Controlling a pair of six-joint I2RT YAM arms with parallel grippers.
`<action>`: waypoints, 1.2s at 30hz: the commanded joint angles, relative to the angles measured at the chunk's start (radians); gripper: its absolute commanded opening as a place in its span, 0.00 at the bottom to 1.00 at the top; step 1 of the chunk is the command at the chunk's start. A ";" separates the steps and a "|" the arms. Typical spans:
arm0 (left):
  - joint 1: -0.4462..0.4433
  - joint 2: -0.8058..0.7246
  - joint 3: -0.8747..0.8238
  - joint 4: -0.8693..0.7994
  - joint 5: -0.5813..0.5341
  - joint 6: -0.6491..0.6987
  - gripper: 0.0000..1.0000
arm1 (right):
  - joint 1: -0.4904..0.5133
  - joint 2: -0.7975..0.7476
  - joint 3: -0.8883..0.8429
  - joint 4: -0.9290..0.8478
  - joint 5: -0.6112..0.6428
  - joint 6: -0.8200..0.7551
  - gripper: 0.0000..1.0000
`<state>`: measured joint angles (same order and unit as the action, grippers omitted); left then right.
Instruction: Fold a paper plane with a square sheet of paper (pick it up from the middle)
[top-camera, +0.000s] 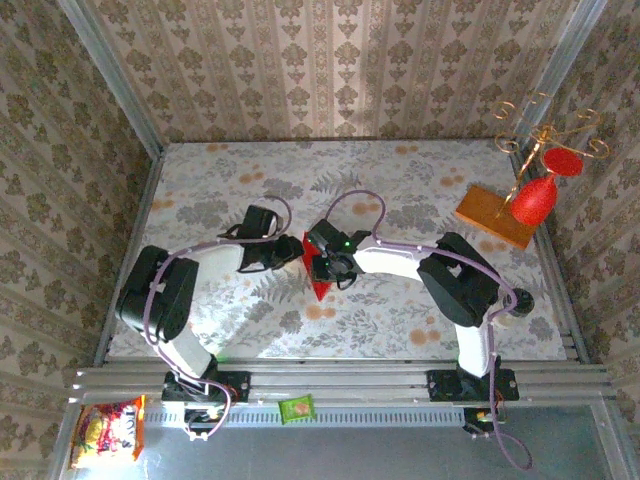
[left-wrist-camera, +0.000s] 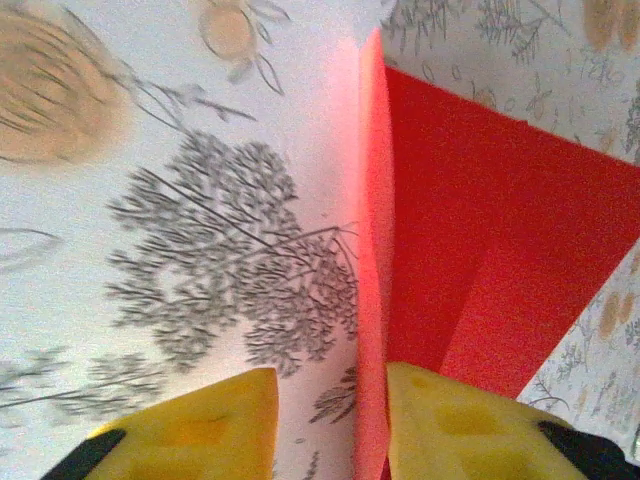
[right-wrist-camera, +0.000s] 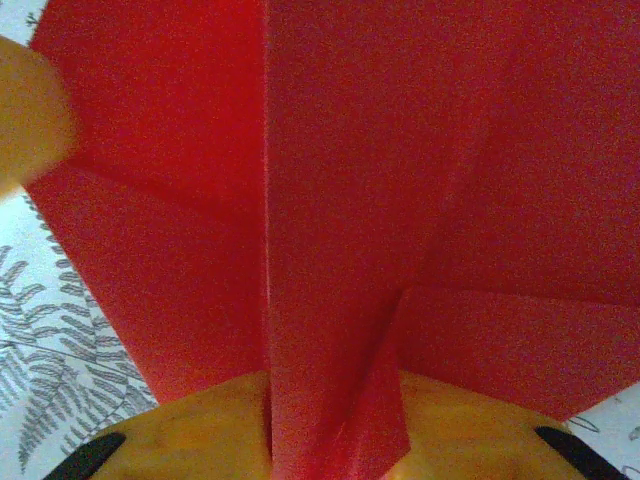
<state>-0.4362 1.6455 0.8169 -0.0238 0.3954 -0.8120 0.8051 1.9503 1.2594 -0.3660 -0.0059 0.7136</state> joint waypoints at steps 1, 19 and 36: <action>0.051 -0.078 -0.022 -0.047 -0.011 0.032 0.42 | 0.000 0.012 0.040 -0.076 0.057 0.022 0.33; 0.162 -0.197 -0.057 -0.184 -0.113 0.174 0.80 | 0.014 0.051 0.116 -0.196 0.108 0.078 0.35; 0.200 -0.235 -0.058 -0.240 -0.156 0.229 0.92 | -0.009 0.039 0.163 -0.250 0.167 0.051 0.16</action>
<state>-0.2466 1.4437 0.7658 -0.2340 0.2562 -0.6147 0.8085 2.0117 1.3941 -0.5701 0.1032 0.7792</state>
